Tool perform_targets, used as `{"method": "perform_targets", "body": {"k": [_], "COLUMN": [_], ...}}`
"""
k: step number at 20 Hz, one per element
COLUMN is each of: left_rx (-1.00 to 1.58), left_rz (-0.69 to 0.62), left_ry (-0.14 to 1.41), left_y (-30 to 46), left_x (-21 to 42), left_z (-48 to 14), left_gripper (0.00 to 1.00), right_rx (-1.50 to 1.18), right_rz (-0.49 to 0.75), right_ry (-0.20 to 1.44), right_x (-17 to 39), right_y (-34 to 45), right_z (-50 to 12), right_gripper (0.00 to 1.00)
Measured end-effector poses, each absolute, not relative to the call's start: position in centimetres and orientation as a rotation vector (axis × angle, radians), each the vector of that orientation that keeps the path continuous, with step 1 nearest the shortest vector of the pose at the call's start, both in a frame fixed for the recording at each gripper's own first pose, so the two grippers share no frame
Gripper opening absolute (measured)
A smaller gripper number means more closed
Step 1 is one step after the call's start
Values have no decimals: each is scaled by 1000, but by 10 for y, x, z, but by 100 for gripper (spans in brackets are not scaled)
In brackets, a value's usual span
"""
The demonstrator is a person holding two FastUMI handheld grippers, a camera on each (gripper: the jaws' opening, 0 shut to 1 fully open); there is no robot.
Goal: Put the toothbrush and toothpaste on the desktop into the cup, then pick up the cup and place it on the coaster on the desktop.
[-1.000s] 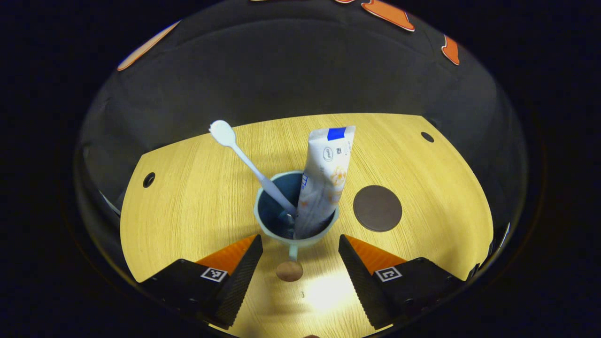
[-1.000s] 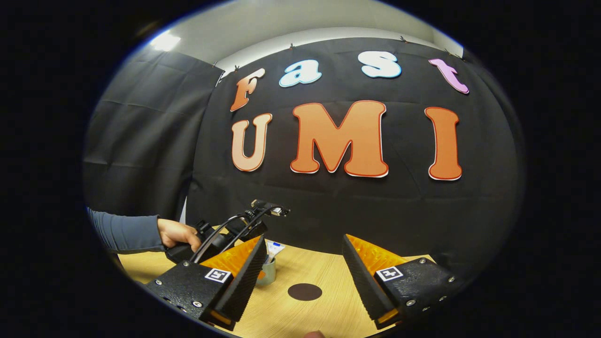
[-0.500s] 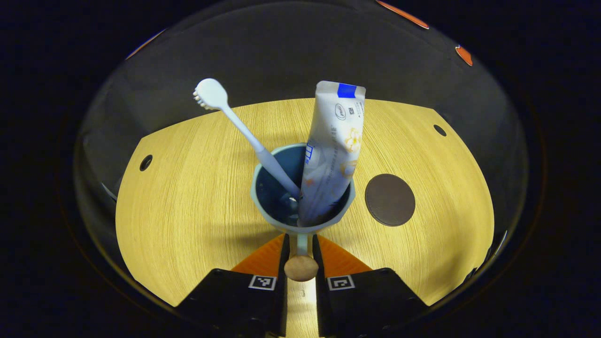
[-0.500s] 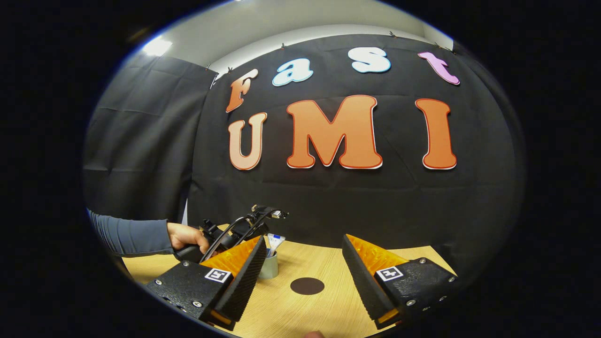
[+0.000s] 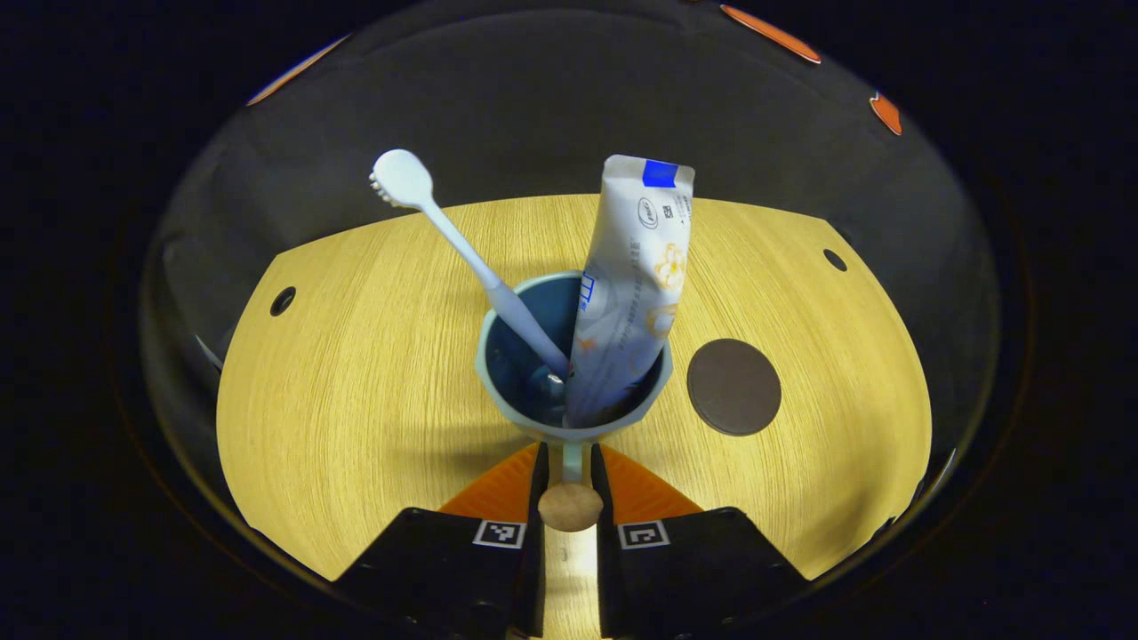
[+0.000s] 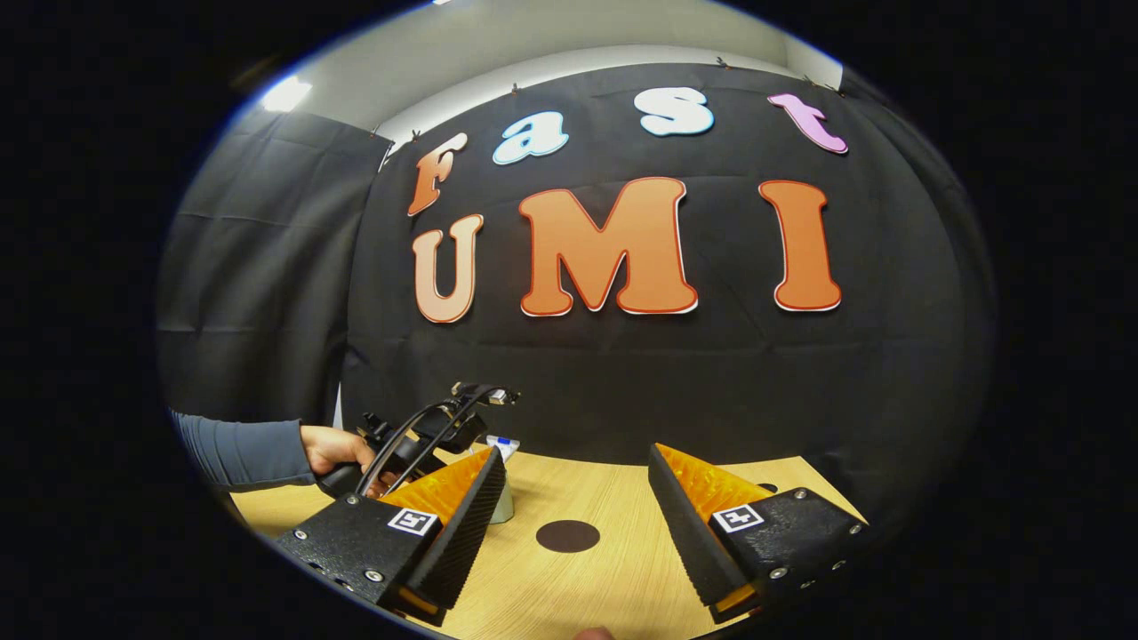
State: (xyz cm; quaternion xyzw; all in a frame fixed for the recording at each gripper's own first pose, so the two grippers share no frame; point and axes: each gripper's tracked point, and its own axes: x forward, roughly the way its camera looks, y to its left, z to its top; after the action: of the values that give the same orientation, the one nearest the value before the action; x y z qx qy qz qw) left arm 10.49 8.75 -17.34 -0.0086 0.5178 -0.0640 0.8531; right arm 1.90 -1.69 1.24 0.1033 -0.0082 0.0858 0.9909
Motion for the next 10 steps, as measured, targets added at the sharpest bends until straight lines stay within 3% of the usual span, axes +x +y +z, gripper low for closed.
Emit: {"method": "perform_targets", "body": {"k": [10], "left_rx": [14], "left_rz": [-224], "left_ry": [1034], "left_y": [85], "left_x": [115], "left_z": [-173], "left_gripper": [23], "right_rx": [232], "right_rz": [119], "right_ry": [4], "right_x": [6], "right_y": [-36], "right_z": [3], "right_gripper": [96]}}
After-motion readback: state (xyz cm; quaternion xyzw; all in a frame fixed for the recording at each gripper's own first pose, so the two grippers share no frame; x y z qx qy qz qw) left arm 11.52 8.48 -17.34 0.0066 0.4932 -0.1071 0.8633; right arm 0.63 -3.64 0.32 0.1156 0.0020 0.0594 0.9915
